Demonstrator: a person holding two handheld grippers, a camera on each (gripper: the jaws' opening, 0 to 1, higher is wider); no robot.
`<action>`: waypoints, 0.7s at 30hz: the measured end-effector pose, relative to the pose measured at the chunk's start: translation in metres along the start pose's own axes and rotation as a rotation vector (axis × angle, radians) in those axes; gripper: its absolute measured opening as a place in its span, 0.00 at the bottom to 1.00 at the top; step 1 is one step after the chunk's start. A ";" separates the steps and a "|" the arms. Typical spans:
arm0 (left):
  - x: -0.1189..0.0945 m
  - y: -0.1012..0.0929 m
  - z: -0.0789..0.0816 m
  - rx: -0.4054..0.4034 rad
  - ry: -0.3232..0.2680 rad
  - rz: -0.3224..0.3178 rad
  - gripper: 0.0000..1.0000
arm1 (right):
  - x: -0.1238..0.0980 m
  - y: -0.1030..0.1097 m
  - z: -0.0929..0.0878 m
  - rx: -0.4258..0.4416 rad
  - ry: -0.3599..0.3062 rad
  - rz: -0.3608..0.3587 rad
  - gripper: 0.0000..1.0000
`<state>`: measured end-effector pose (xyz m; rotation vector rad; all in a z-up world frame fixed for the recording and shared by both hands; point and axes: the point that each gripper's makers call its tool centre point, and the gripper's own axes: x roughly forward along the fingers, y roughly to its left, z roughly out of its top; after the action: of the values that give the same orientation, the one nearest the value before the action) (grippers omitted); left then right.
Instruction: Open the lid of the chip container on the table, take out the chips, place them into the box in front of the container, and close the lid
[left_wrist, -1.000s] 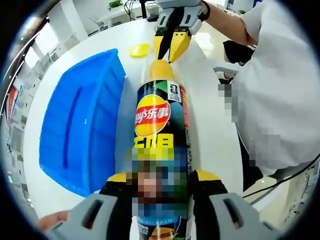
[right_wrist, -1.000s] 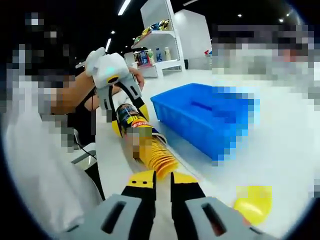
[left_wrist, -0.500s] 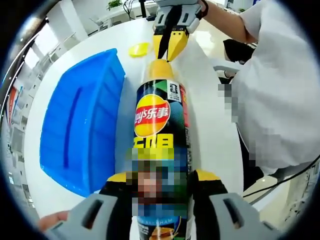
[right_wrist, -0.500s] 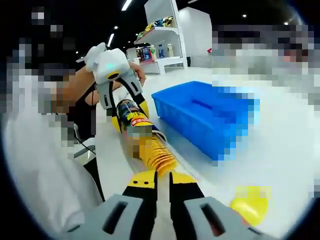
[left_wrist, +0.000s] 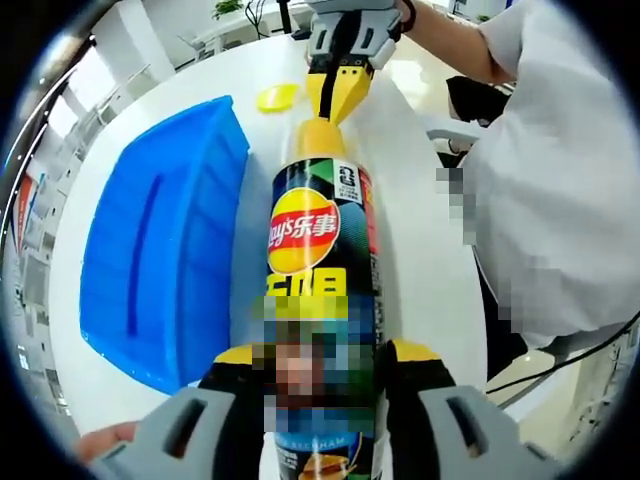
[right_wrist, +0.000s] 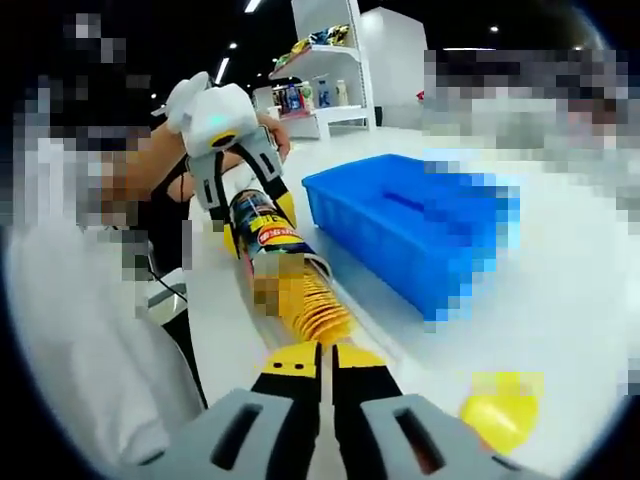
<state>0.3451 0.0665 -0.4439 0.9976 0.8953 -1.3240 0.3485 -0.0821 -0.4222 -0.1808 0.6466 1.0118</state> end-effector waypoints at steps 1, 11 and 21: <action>0.000 0.000 0.000 0.000 0.000 -0.001 0.47 | 0.000 0.000 0.000 -0.002 0.000 -0.001 0.04; 0.000 0.001 0.000 0.005 0.003 0.000 0.47 | -0.008 -0.002 -0.001 0.099 -0.006 -0.016 0.01; 0.000 0.001 0.000 0.006 0.003 -0.001 0.47 | -0.020 -0.003 0.001 0.109 -0.018 -0.034 0.01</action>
<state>0.3459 0.0662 -0.4442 1.0041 0.8950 -1.3265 0.3442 -0.0985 -0.4103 -0.0871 0.6786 0.9425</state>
